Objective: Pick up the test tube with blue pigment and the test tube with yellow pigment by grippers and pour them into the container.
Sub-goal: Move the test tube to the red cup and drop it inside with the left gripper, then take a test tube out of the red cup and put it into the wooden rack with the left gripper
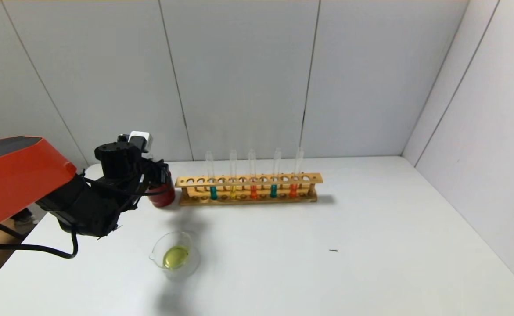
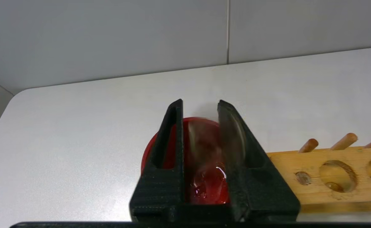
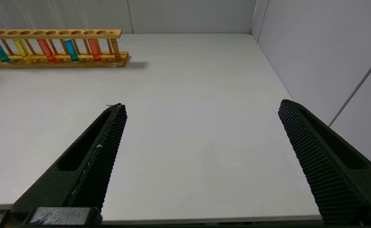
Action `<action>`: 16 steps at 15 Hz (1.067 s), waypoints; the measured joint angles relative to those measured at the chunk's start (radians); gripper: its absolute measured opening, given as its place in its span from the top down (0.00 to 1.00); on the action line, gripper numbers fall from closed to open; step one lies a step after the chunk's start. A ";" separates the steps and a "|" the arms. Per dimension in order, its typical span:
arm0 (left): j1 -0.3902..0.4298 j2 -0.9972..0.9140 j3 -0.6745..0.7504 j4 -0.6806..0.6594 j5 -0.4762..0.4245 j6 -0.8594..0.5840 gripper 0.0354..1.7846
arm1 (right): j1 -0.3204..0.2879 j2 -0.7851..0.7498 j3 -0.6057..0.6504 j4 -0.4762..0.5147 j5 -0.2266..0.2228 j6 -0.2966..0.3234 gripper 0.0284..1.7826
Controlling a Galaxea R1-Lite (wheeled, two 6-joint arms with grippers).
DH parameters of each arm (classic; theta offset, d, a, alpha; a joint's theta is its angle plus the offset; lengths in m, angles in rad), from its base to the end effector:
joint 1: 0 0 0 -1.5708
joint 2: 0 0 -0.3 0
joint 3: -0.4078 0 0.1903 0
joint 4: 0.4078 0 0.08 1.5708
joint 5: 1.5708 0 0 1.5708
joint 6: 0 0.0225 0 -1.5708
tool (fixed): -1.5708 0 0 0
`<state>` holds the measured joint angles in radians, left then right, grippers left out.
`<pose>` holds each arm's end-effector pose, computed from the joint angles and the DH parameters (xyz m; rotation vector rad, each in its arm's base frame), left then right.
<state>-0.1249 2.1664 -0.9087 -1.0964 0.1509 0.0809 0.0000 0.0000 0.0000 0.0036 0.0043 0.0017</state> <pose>0.3922 -0.0458 0.0890 0.1029 0.1608 0.0195 -0.0228 0.0001 0.0751 0.0017 0.0036 0.0043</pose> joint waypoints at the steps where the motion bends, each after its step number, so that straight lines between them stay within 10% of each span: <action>1: 0.001 0.006 -0.004 0.000 0.001 0.000 0.72 | 0.000 0.000 0.000 0.000 0.000 0.000 0.02; 9: 0.001 -0.011 -0.010 0.014 0.000 0.046 0.08 | 0.000 0.000 0.000 0.000 0.000 0.000 0.02; 16: -0.038 -0.229 -0.048 0.240 -0.002 0.071 0.02 | 0.000 0.000 0.000 0.000 0.000 0.000 0.02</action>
<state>-0.1626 1.9377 -0.9564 -0.8566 0.1491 0.1519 0.0000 0.0000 0.0000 0.0036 0.0043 0.0017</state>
